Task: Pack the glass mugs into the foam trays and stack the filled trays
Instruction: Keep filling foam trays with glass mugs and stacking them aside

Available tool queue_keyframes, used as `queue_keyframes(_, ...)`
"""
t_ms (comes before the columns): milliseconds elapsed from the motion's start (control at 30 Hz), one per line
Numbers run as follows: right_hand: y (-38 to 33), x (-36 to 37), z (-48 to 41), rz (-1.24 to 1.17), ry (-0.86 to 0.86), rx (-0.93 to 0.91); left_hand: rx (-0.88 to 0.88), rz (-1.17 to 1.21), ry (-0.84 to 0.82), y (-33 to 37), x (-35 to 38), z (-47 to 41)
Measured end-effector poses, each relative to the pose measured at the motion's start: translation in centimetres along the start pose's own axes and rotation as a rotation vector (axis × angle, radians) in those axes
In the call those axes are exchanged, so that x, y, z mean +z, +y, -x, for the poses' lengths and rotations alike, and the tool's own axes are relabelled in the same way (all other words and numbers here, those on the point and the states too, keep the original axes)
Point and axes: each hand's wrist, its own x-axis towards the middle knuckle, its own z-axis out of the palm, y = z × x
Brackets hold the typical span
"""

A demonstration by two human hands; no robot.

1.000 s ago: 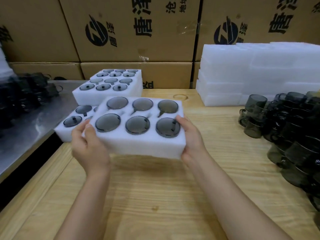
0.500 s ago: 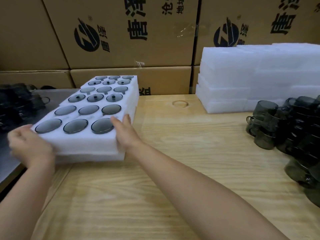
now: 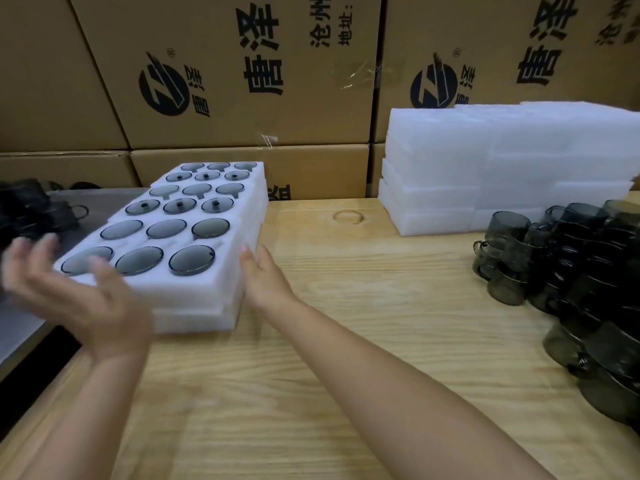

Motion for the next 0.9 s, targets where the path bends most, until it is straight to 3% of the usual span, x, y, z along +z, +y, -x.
queue_keyframes(133,2.7,-5.5,1.4,0.079,0.199,0.040,0.312,0.134,-0.158,7.2,-0.4,9.1)
queue_keyframes(267,5.3,-11.7,3.9,0.064,0.396,-0.004,0.264,0.155,-0.664,11.5,0.3,16.5)
queue_keyframes(333,6.6,-14.8,5.2,0.047,0.480,-0.025,0.193,-0.019,-0.946,11.8,1.1,18.2)
queue_keyframes(400,7.4,-17.3,5.9,0.073,0.539,-0.014,0.252,-0.301,-1.086,11.1,2.0,19.2)
queue_keyframes(567,4.9,-21.9,3.3,0.060,0.702,0.026,0.319,-0.422,-1.101,10.9,2.5,19.5)
queue_keyframes(667,0.8,-24.5,-0.5,0.134,0.782,-0.078,0.335,-0.445,-1.086,10.7,2.5,19.7)
queue_keyframes(800,-4.7,-27.4,-5.6,0.555,0.793,-0.251,0.336,-0.407,-1.087,10.9,2.6,19.5)
queue_keyframes(900,-7.4,-29.2,-8.7,0.859,0.660,-0.211,0.383,-0.349,-0.976,10.8,2.8,19.6)
